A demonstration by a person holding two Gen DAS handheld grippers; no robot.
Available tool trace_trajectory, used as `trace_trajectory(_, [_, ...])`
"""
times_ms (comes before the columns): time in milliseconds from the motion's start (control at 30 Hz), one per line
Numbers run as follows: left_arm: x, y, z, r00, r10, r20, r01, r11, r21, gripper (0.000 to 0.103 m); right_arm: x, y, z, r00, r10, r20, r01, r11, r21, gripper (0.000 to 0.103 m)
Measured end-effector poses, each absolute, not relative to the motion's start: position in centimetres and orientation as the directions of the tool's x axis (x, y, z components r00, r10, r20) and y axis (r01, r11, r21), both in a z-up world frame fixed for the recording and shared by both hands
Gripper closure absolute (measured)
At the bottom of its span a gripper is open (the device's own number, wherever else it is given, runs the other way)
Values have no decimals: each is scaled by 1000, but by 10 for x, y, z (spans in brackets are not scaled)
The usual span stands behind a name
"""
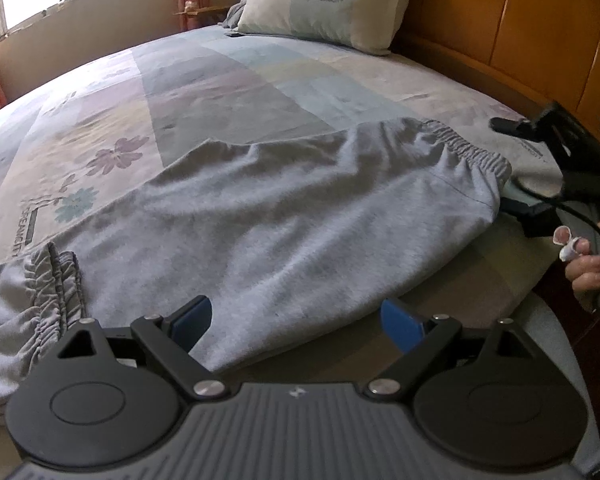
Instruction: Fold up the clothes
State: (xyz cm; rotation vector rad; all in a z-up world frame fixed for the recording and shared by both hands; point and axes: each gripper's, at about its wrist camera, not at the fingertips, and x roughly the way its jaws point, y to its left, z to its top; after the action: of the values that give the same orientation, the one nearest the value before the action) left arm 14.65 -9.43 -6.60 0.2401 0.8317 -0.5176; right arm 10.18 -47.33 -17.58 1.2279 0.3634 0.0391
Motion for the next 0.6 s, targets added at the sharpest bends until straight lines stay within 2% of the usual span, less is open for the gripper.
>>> trace_trajectory(333, [148,-99,-67,550,-345,-761,536,844,4,11,113,-479,-184,961,272,-53,-6,213,977,0])
trace_trajectory(433, [148,-100,-68,546,-341,-765,538,843,7,11,116,-482,-189,954,263,-144,85,225,971,0])
trace_trajectory(533, [149,-103,-70,541,-339,-770,540,842,9,11,113,-482,-189,949,267,-166,106,225,969,0])
trace_trajectory(600, [149,-105,-71,538,-335,-774,542,840,13,11,118,-481,-185,936,268,-229,165,241,956,0])
